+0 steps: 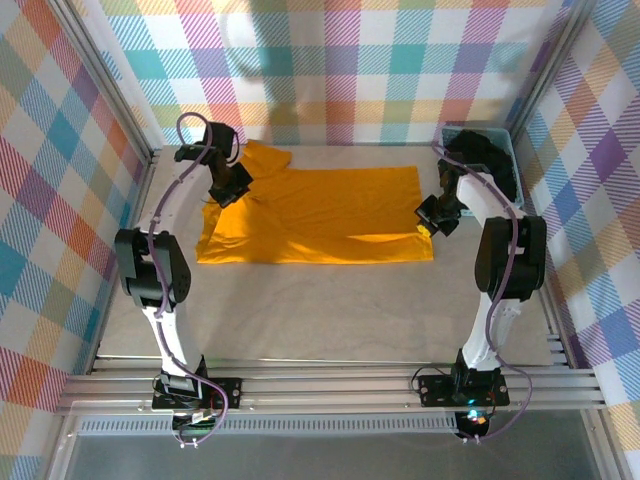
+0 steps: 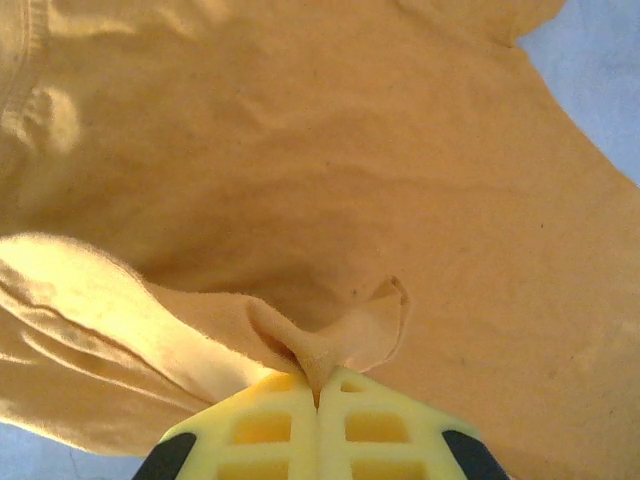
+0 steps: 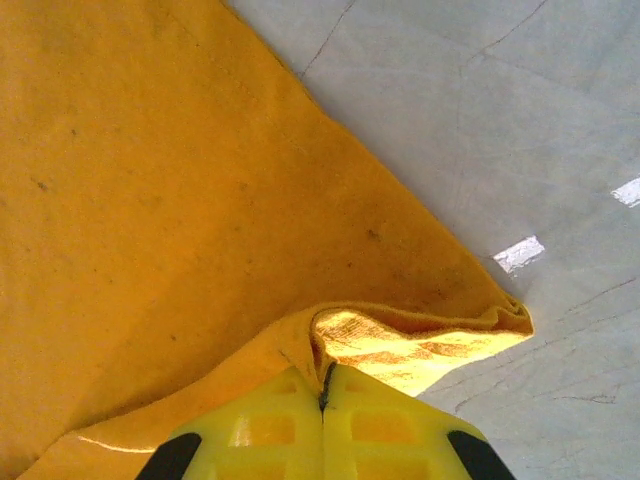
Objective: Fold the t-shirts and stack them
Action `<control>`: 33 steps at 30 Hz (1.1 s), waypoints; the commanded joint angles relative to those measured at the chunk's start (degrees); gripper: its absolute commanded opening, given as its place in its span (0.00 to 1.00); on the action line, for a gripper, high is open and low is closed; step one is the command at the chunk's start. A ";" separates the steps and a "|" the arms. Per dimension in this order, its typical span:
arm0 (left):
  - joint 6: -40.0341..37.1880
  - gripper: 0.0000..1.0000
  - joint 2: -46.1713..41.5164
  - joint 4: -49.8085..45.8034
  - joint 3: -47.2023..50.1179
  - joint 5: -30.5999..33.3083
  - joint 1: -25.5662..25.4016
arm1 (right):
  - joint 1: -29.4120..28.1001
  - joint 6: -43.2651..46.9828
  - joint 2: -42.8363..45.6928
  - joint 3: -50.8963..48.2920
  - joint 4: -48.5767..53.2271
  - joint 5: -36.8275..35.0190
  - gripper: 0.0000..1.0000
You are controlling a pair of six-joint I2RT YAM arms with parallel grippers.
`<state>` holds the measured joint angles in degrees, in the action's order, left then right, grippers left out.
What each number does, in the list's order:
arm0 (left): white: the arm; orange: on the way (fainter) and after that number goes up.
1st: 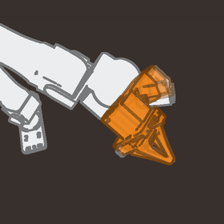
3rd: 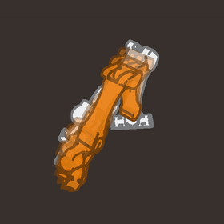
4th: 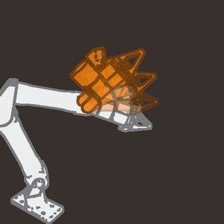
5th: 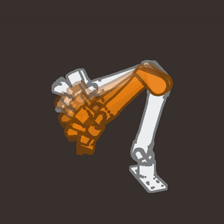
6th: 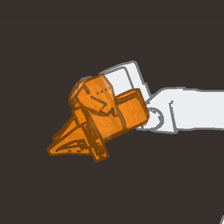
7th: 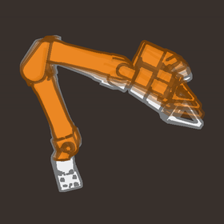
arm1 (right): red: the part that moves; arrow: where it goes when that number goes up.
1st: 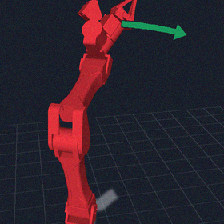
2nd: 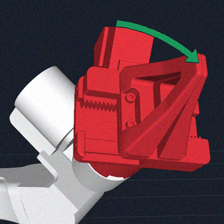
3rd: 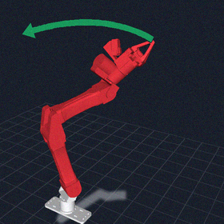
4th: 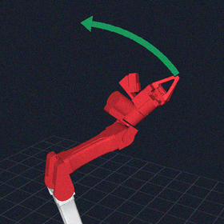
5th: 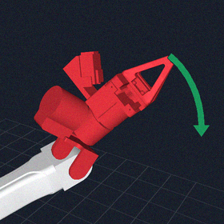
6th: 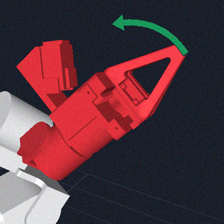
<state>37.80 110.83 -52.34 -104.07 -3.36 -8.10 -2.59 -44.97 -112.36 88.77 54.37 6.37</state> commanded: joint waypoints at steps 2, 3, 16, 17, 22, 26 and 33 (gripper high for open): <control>-2.04 0.00 1.79 -1.74 -2.40 2.22 0.41 | 0.39 -1.47 -2.06 2.82 2.40 -1.25 0.00; -2.15 0.00 2.00 -2.21 -2.59 2.78 0.50 | 0.37 -1.56 -2.33 3.13 2.61 -1.44 0.00; -2.88 0.00 2.03 -5.26 -2.10 8.07 1.54 | 0.49 -3.11 -1.81 3.91 4.27 -6.81 0.00; -2.90 0.00 1.69 -5.23 -1.49 8.39 1.63 | 0.57 -3.17 -1.89 3.87 4.17 -6.74 0.00; -2.74 0.00 1.54 -4.33 -0.35 7.84 2.12 | 0.56 -3.47 -2.75 3.97 3.08 -5.82 0.00; -2.83 0.00 2.18 -4.33 -0.78 8.11 2.27 | 0.53 -3.63 -3.46 4.98 3.02 -5.97 0.00; -3.80 0.00 3.81 -2.90 -2.07 7.92 2.55 | 0.49 -2.96 -5.65 6.84 2.59 -5.33 0.00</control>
<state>35.27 113.86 -55.31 -105.14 3.75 -6.44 -2.28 -47.57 -116.57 93.91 56.45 1.08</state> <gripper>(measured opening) 0.053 0.057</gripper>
